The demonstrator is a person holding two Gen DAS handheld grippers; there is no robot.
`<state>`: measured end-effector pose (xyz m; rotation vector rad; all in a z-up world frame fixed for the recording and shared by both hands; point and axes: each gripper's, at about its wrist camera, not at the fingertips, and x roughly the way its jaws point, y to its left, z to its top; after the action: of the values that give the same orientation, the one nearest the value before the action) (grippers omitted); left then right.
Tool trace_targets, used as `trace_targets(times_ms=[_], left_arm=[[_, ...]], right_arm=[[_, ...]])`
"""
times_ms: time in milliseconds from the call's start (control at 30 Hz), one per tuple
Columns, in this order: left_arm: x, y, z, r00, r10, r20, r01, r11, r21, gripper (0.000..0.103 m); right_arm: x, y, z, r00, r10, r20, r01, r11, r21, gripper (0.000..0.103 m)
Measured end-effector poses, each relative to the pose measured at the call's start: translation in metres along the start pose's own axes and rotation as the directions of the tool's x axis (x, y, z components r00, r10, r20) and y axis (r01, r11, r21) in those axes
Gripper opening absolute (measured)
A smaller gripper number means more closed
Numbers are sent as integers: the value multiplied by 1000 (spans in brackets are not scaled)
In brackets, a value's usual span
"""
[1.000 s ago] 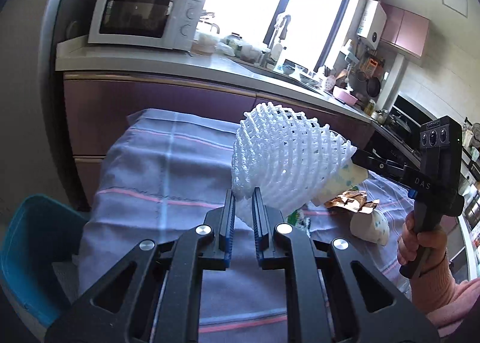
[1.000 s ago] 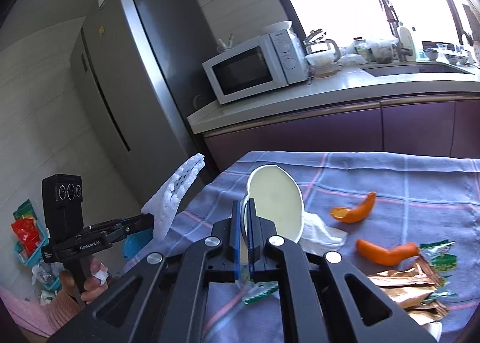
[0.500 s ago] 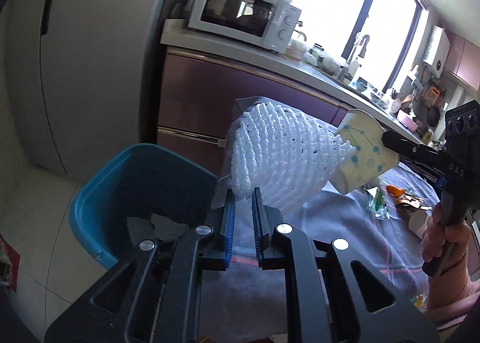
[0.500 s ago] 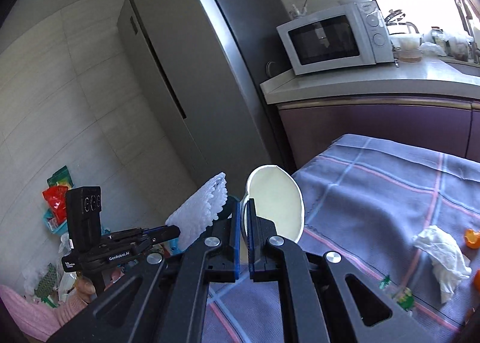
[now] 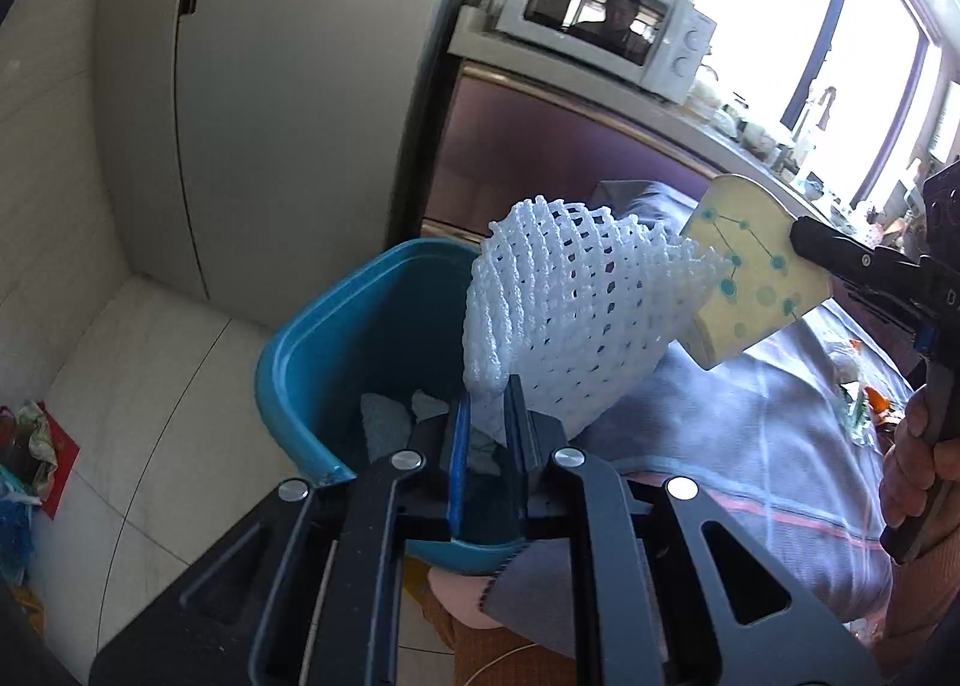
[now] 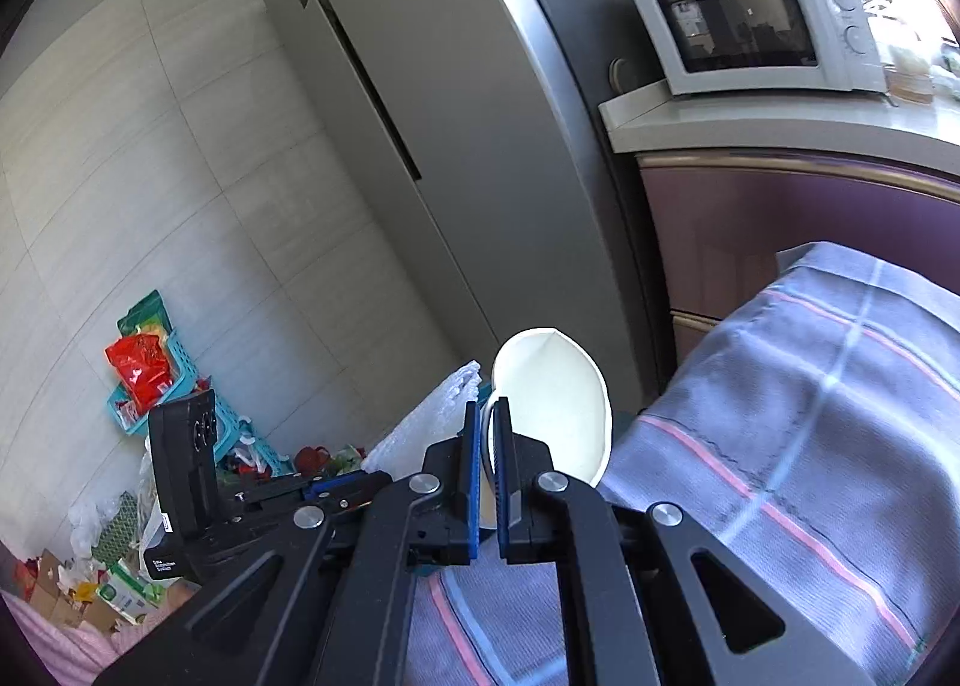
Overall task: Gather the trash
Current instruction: 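Carry the net and cup to the teal bin and release both, then grasp a clear green wrapper with the left tool while the right tool grasps a gold wrapper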
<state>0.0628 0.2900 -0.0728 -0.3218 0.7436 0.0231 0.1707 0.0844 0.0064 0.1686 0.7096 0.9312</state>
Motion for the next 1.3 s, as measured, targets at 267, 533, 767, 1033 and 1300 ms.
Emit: trace_targets(times_ms=[267, 533, 767, 1033, 1300], left_arm=[[26, 17, -8, 996, 68, -58, -71, 997, -41, 13], [53, 28, -16, 988, 110, -112, -118, 991, -69, 14], [73, 23, -12, 985, 117, -127, -126, 990, -63, 26], [72, 9, -14, 987, 117, -110, -123, 991, -45, 41], [45, -19, -4, 998, 63, -19, -63, 998, 5, 48]], right_arm=[[50, 9, -2, 995, 8, -97, -9, 1000, -18, 3], [91, 7, -10, 979, 12, -202, -13, 1000, -8, 3], [105, 1, -17, 968, -23, -250, 28, 999, 16, 14], [91, -6, -20, 974, -55, -219, 59, 998, 11, 28], [43, -7, -21, 989, -65, -135, 63, 998, -16, 28]])
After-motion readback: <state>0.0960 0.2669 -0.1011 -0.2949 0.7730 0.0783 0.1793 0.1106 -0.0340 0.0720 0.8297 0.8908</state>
